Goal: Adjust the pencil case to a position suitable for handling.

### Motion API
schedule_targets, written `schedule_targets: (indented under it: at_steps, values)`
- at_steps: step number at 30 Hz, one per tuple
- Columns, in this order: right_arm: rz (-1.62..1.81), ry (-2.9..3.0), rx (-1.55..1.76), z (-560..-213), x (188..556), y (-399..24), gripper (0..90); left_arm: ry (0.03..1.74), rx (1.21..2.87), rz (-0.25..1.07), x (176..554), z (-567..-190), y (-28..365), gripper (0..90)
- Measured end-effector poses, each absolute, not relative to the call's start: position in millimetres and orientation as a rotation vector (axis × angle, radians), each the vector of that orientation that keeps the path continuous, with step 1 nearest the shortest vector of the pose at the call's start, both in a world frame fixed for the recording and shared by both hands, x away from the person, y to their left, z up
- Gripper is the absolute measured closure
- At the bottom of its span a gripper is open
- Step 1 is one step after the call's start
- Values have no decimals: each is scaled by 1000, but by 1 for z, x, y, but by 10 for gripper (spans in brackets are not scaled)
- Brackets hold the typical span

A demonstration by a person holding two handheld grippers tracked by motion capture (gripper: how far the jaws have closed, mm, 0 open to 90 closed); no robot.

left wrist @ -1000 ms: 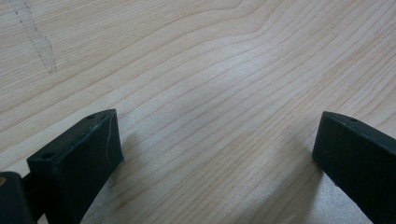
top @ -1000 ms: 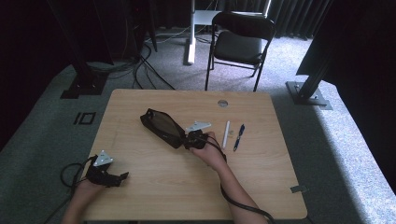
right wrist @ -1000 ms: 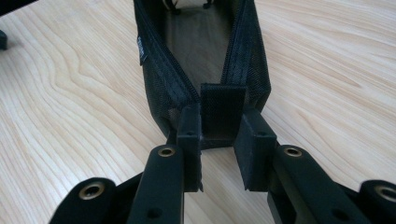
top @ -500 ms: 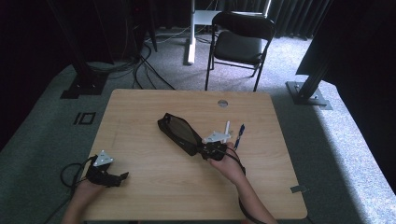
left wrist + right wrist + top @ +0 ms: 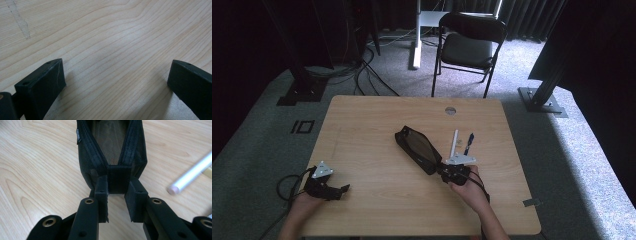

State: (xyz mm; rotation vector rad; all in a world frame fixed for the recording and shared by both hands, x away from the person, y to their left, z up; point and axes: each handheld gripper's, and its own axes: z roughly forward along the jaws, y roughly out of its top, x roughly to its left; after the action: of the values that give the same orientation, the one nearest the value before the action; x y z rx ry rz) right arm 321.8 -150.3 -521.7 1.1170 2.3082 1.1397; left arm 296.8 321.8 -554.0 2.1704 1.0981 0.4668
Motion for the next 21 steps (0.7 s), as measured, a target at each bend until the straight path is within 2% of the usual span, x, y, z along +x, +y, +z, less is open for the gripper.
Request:
schedule_targets:
  at_steps: [21]
  values:
    - [1147,2230,1203,-526,275,-188,728,1099,2167,467,296,-554,322,16]
